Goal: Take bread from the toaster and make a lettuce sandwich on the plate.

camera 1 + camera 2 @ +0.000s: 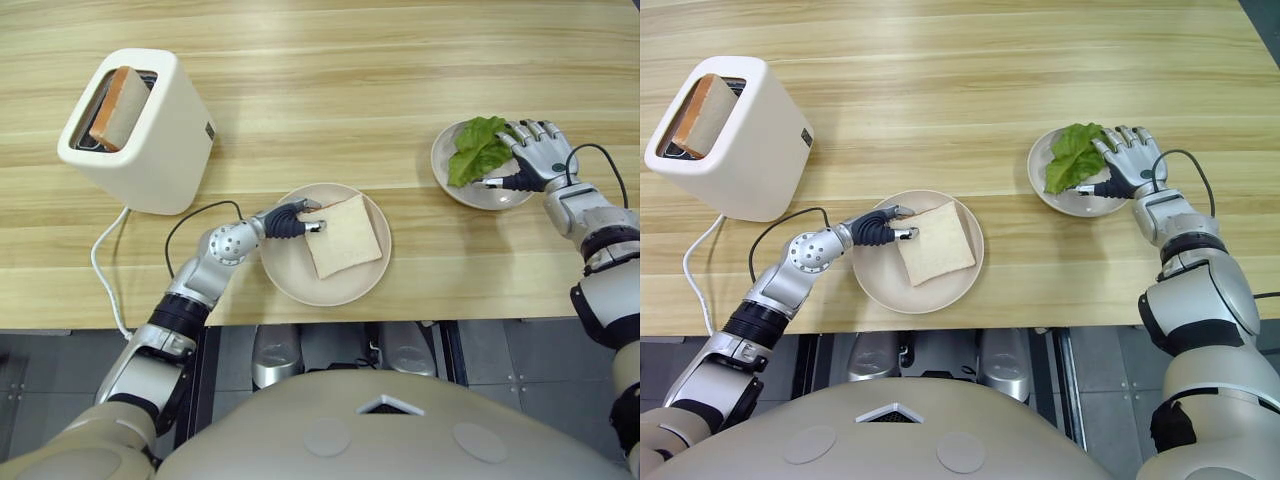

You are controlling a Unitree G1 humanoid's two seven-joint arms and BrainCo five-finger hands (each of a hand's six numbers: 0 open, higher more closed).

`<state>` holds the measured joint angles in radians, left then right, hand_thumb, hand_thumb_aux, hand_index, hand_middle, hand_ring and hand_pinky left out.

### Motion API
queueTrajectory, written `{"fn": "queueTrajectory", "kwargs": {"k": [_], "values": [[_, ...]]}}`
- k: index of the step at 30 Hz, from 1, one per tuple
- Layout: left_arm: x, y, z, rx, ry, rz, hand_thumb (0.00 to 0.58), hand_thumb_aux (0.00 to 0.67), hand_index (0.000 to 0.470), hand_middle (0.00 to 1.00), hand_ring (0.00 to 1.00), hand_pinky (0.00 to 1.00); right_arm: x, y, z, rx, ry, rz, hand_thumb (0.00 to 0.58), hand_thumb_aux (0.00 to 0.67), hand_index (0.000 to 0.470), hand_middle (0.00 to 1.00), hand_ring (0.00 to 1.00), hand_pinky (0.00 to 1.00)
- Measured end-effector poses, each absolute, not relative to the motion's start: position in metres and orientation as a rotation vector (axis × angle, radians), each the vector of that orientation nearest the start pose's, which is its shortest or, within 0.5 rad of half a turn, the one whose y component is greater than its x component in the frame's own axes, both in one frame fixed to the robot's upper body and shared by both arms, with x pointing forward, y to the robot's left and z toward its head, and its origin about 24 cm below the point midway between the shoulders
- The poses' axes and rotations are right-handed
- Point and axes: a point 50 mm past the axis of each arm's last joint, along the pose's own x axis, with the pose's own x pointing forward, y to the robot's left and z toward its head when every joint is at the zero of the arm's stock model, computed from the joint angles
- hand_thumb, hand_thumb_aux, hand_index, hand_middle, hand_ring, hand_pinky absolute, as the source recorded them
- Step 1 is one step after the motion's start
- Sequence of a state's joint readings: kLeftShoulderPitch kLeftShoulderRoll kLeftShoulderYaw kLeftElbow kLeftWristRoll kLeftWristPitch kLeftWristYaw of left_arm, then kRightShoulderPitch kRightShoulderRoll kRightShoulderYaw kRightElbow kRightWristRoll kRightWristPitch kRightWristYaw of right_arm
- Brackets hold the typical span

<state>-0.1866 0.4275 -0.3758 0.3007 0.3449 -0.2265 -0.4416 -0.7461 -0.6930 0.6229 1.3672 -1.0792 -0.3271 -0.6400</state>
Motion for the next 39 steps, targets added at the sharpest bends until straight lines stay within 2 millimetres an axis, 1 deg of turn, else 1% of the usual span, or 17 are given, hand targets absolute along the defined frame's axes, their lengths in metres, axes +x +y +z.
{"fn": "queueTrajectory", "kwargs": {"k": [5, 6, 7, 8, 9, 10, 16, 17, 18, 19, 20, 24, 31, 34, 38, 39], "values": [[0.259, 0.137, 0.008, 0.874, 0.099, -0.878, 0.580, 0.670, 0.460, 1.00, 1.00, 1.00, 0.326, -0.300, 0.041, -1.982, -0.038, 0.201, 0.000, 0.000, 0.000, 0.00, 0.00, 0.00], [0.259, 0.137, 0.008, 0.880, 0.098, -0.880, 0.569, 0.578, 0.397, 1.00, 1.00, 1.00, 0.328, -0.297, 0.041, -1.980, -0.035, 0.207, 0.000, 0.000, 0.000, 0.00, 0.00, 0.00], [0.259, 0.137, 0.008, 0.883, 0.097, -0.880, 0.478, 0.389, 0.267, 1.00, 1.00, 1.00, 0.329, -0.295, 0.040, -1.978, -0.032, 0.214, 0.000, 0.000, 0.000, 0.00, 0.00, 0.00], [0.259, 0.137, 0.008, 0.889, 0.094, -0.880, 0.018, 0.011, 0.007, 1.00, 1.00, 1.00, 0.329, -0.293, 0.039, -1.977, -0.025, 0.226, 0.000, 0.000, 0.000, 0.00, 0.00, 0.00], [0.260, 0.136, 0.008, 0.901, 0.088, -0.881, 0.018, 0.011, 0.007, 1.00, 1.00, 1.00, 0.329, -0.291, 0.037, -1.977, -0.013, 0.244, 0.000, 0.000, 0.000, 0.00, 0.00, 0.00], [0.260, 0.135, 0.008, 0.921, 0.085, -0.884, 0.000, 0.000, 0.000, 0.00, 0.00, 0.00, 0.329, -0.289, 0.034, -1.978, 0.000, 0.267, 0.000, 0.000, 0.000, 0.00, 0.00, 0.00], [0.264, 0.132, 0.010, 0.994, 0.053, -0.876, 0.000, 0.000, 0.000, 0.00, 0.00, 0.00, 0.329, -0.285, 0.027, -1.974, 0.068, 0.326, 0.000, 0.000, 0.000, 0.00, 0.00, 0.00], [0.264, 0.132, 0.010, 0.996, 0.051, -0.875, 0.000, 0.000, 0.000, 0.00, 0.00, 0.00, 0.329, -0.284, 0.026, -1.969, 0.077, 0.328, 0.297, 0.202, 0.139, 0.00, 0.00, 0.00], [0.264, 0.132, 0.010, 1.001, 0.048, -0.871, 0.000, 0.000, 0.000, 0.00, 0.00, 0.00, 0.330, -0.283, 0.025, -1.962, 0.084, 0.332, 0.476, 0.386, 0.265, 0.00, 0.00, 0.00], [0.264, 0.132, 0.010, 1.003, 0.044, -0.865, 0.000, 0.000, 0.000, 0.00, 0.00, 0.00, 0.330, -0.282, 0.025, -1.954, 0.087, 0.333, 0.476, 0.386, 0.265, 0.00, 0.00, 0.00], [0.264, 0.132, 0.010, 1.005, 0.041, -0.860, 0.000, 0.000, 0.000, 0.00, 0.00, 0.00, 0.331, -0.280, 0.026, -1.946, 0.080, 0.327, 0.580, 0.670, 0.460, 0.00, 0.00, 0.00], [0.265, 0.131, 0.011, 0.999, 0.031, -0.844, 0.000, 0.000, 0.000, 0.00, 0.00, 0.00, 0.334, -0.277, 0.029, -1.931, 0.049, 0.318, 0.580, 0.670, 0.460, 0.00, 0.00, 0.00], [0.266, 0.129, 0.012, 0.979, 0.010, -0.816, 0.000, 0.000, 0.000, 0.00, 0.00, 0.00, 0.334, -0.271, 0.033, -1.881, -0.061, 0.269, 0.580, 0.670, 0.460, 0.00, 0.00, 0.00], [0.267, 0.130, 0.014, 0.972, 0.003, -0.803, 0.000, 0.000, 0.000, 0.00, 0.00, 0.00, 0.335, -0.269, 0.037, -1.860, -0.117, 0.239, 0.580, 0.670, 0.460, 0.00, 0.00, 0.00], [0.270, 0.133, 0.019, 0.955, -0.022, -0.760, 0.000, 0.000, 0.000, 0.00, 0.00, 0.00, 0.341, -0.265, 0.047, -1.837, -0.202, 0.200, 0.580, 0.670, 0.460, 0.00, 0.00, 0.00], [0.271, 0.133, 0.022, 0.950, -0.040, -0.745, 0.000, 0.000, 0.000, 0.00, 0.00, 0.00, 0.343, -0.262, 0.051, -1.825, -0.234, 0.190, 0.580, 0.670, 0.460, 0.42, 0.42, 0.42]]}}
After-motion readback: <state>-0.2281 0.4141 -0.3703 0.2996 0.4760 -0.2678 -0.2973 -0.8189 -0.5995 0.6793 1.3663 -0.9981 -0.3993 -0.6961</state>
